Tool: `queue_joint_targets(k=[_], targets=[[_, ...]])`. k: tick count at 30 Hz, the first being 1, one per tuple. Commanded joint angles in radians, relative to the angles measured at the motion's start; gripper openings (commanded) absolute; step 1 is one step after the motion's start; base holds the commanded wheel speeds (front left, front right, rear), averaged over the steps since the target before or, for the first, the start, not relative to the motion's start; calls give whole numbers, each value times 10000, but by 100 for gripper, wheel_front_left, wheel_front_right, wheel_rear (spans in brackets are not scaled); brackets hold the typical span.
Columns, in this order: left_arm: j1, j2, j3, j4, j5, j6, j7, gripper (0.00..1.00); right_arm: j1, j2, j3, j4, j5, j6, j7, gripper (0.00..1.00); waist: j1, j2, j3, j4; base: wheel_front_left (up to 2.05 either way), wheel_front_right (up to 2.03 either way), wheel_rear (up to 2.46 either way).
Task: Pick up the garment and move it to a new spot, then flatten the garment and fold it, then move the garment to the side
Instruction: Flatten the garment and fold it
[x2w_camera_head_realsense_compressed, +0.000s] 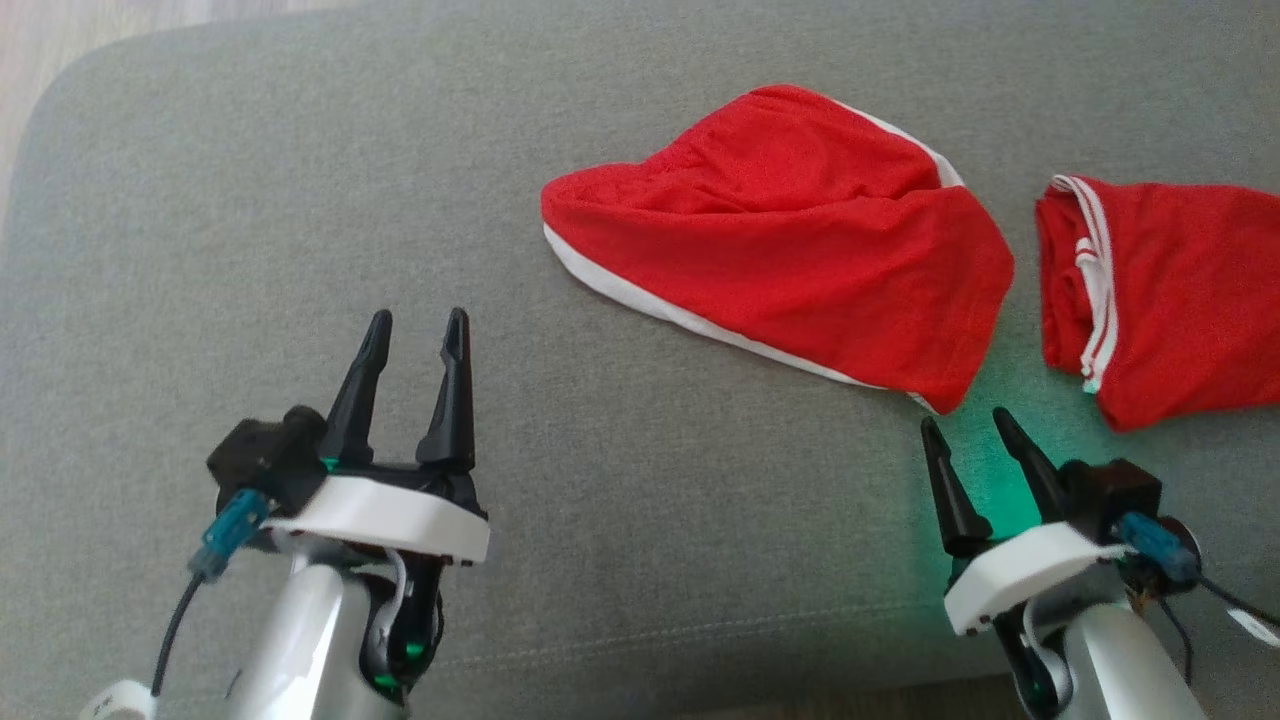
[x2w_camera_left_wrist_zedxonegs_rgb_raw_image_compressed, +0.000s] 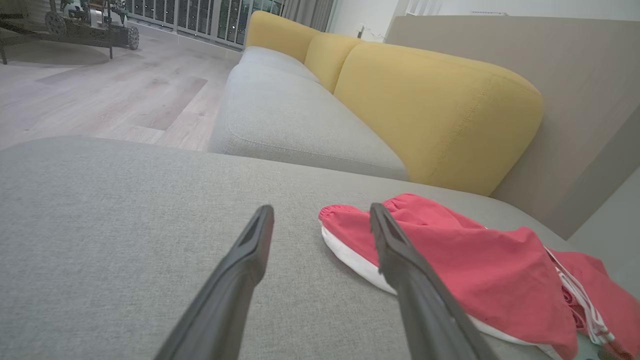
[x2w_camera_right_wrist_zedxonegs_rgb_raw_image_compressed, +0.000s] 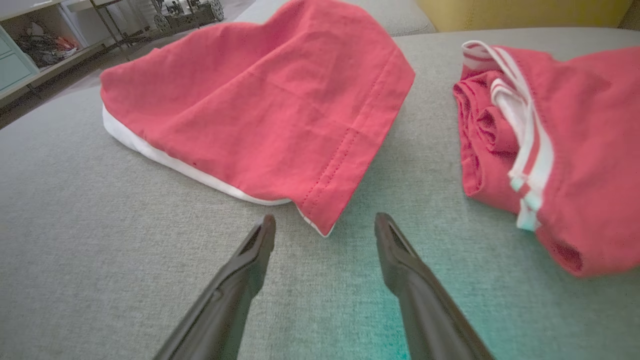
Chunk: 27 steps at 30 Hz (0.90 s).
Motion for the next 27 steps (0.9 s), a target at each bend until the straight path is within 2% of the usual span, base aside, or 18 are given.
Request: queue_joint_targets(k=[1, 9, 21, 22, 23, 24, 27], targets=[[-456, 43, 241, -317, 24, -7, -51, 100, -381, -25, 254, 35, 43, -4, -154, 100, 0, 0, 93, 104, 0, 0, 0], [-604, 43, 246, -294, 65, -44, -51, 100, -1092, -25, 225, 997, 111, -4, -185, 100, 0, 0, 390, 300, 0, 0, 0], [-684, 43, 355, -175, 124, -92, -51, 100, -1313, -24, 513, 1172, 185, -4, -218, 100, 0, 0, 423, 287, 0, 0, 0], [-680, 43, 362, -162, 129, -92, -51, 100, -1280, -24, 548, 1167, 204, -4, -219, 76, 0, 0, 407, 272, 0, 0, 0], [-683, 43, 368, -150, 132, -91, -51, 100, -1257, -24, 578, 1159, 209, -4, -219, 27, 0, 0, 398, 257, 0, 0, 0], [-690, 43, 380, -143, 131, -88, -51, 100, -1242, -24, 605, 1138, 193, -4, -219, 0, 0, 0, 394, 242, 0, 0, 0], [-703, 43, 430, -147, 144, -78, -51, 100, -1194, -24, 681, 1021, 52, -4, -220, 0, 0, 0, 403, 173, 0, 0, 0]])
